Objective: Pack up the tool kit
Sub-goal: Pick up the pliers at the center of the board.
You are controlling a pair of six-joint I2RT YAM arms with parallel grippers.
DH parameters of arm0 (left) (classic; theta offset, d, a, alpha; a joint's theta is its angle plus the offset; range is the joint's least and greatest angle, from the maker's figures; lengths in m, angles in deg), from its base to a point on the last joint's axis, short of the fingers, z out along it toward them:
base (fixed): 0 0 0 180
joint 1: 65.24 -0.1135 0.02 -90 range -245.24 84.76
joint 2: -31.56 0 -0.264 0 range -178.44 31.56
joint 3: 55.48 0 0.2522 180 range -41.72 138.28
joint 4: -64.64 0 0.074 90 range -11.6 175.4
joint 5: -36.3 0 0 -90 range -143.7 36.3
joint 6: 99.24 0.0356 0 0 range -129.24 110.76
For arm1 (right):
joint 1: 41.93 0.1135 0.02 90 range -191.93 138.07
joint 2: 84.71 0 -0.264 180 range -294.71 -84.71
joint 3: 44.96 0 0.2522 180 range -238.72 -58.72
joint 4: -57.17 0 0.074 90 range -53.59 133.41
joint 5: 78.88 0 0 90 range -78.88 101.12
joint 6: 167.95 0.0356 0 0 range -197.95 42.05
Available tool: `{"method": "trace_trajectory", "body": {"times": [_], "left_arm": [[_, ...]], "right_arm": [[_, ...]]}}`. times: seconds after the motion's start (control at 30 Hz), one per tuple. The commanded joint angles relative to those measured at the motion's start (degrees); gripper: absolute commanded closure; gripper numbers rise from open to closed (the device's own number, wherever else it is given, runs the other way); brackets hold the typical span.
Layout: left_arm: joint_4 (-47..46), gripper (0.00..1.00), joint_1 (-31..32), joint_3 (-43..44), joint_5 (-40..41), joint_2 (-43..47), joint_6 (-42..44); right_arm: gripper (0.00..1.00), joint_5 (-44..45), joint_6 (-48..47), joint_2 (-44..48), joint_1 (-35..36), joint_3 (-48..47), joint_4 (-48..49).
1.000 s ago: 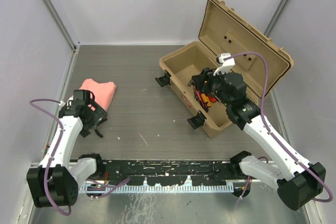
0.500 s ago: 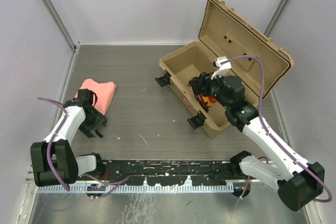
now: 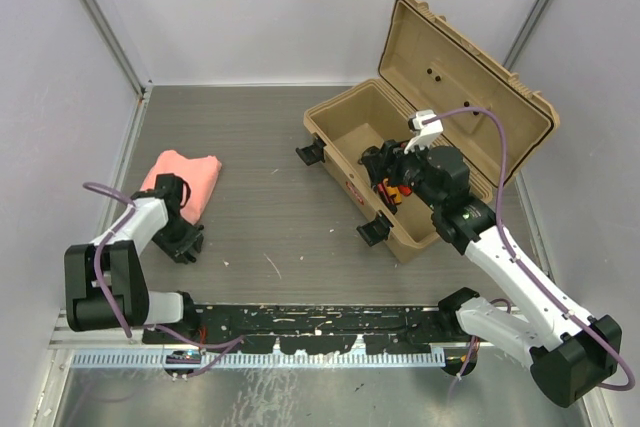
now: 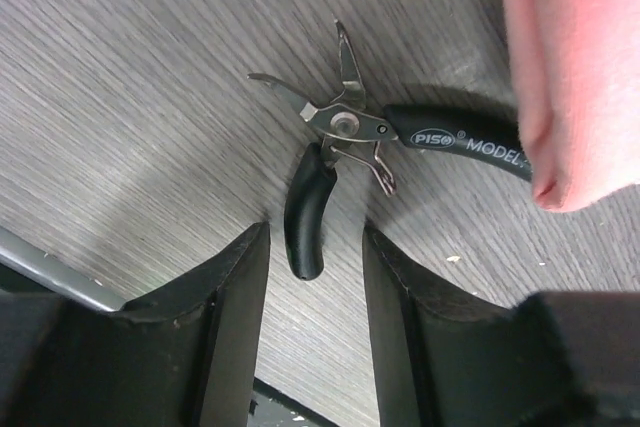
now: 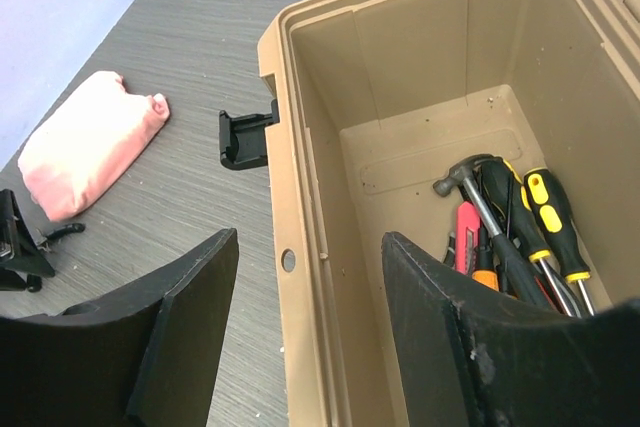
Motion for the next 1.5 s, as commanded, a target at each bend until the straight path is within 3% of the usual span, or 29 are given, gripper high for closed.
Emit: {"method": "trace_trajectory", "body": {"times": [0.0,0.13,0.33,0.4,0.57,0.7,0.83,1.07,1.2,1.47], "left_arm": [[-3.6,0.57,-0.4,0.0,3.5,-1.1,0.6],[-4.9,0.65,-0.4,-0.4,2.7,-2.5,1.0],[-6.5,0.68,-0.4,-2.9,2.3,-2.9,0.2],[-6.3,0.76,-0.4,-3.0,1.4,-2.5,0.1],[-6.1,0.84,-0.4,-4.4,-1.7,1.2,0.2],[-7.0,0.99,-0.4,-6.1,-7.3,7.8,0.9],[-7.5,1.00,-0.4,-8.1,-13.0,17.2,-0.1],[-4.2,1.00,-0.4,-9.5,-16.1,33.5,-0.6],[-7.3,1.00,-0.3,-9.3,-20.6,41.0,-0.1],[-15.6,1.00,1.3,-3.4,-36.1,39.3,2.4]], "right_arm": [[0.35,-0.7,1.3,1.0,-0.2,-2.6,0.2],[0.35,-0.6,1.9,1.1,-0.2,-2.8,-0.3],[0.35,-0.7,2.9,1.0,-0.2,-3.2,-0.8],[0.35,-0.8,3.2,0.8,-0.2,-3.5,-0.9],[0.35,-1.1,4.3,0.5,-0.2,-4.1,-1.4],[0.35,-1.1,5.0,0.4,-0.2,-4.5,-1.7],[0.35,-1.2,5.9,0.5,-0.2,-4.6,-1.7],[0.35,-3.0,8.9,0.2,-0.2,-4.3,-0.1],[0.41,-10.4,10.2,-0.9,-0.2,-4.0,2.5],[0.42,-21.0,15.7,-5.8,-0.1,-6.8,3.7]]}}
